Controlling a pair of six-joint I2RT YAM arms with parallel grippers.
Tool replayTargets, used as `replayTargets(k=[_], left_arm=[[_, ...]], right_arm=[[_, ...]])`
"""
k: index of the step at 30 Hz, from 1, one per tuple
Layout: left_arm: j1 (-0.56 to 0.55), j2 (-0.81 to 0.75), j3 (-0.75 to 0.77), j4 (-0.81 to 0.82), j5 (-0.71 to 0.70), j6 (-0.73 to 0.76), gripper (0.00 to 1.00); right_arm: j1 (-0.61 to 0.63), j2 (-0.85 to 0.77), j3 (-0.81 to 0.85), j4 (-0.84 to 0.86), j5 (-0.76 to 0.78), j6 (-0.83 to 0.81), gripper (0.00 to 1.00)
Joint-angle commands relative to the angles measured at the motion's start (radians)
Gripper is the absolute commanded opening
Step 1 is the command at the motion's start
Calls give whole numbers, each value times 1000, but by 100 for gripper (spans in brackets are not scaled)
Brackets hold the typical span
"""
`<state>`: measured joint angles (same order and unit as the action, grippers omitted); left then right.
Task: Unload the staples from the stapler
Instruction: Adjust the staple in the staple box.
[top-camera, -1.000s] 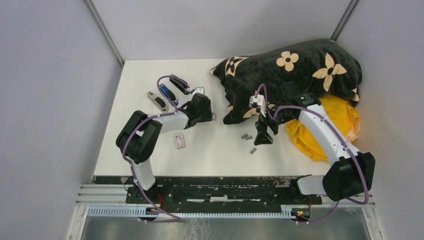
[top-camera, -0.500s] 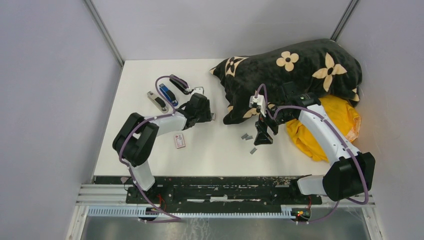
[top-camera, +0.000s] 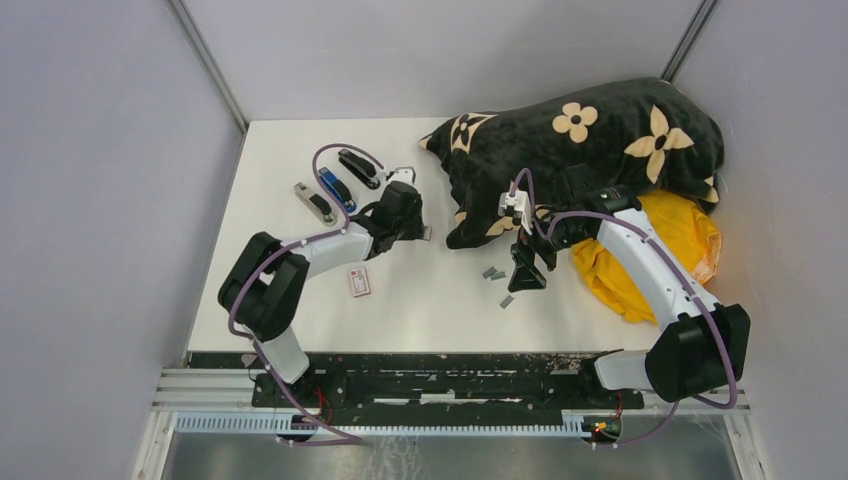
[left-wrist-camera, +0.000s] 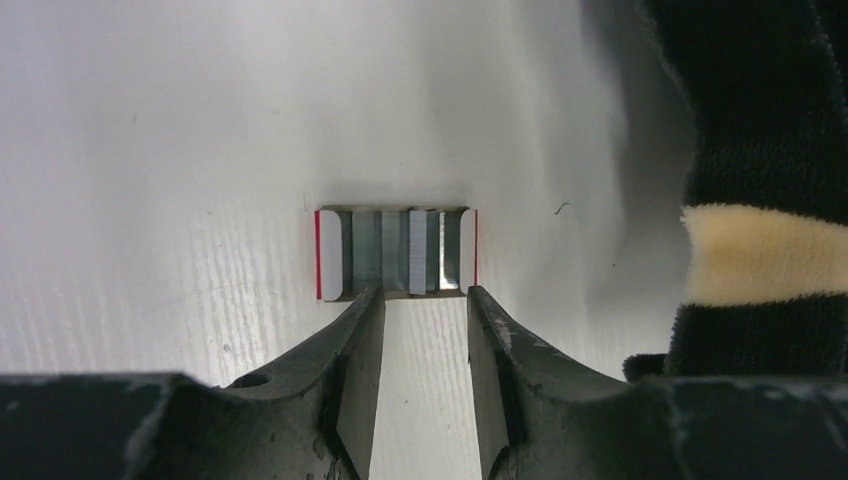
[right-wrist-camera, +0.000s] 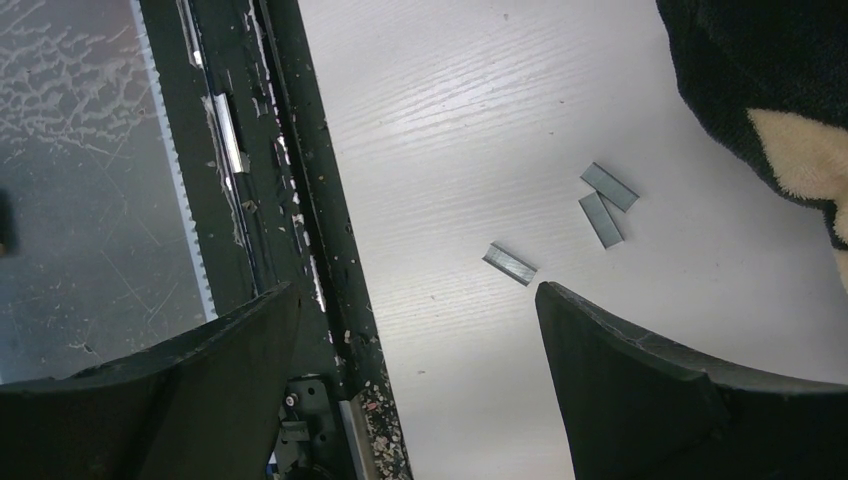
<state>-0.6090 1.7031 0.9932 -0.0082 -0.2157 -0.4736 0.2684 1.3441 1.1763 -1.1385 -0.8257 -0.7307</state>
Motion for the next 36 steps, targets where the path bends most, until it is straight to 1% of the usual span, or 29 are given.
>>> replayTargets(k=[1, 2, 5, 11, 28, 36], left_arm=[[-12, 53, 95, -18, -35, 56, 41], [-14, 62, 107, -26, -42, 60, 40], [-22, 93, 140, -53, -57, 69, 33], [-46, 146, 202, -109, -106, 82, 27], [-56, 195, 238, -141, -119, 93, 21], [-57, 204, 242, -148, -124, 95, 20]], right_arm=[[0, 5, 45, -9, -33, -17, 94], [1, 6, 45, -10, -33, -18, 94], [0, 6, 47, -13, -34, -19, 94], [1, 7, 47, -16, -35, -22, 94], [2, 8, 49, -20, -36, -24, 94], [2, 9, 50, -21, -38, -25, 94]])
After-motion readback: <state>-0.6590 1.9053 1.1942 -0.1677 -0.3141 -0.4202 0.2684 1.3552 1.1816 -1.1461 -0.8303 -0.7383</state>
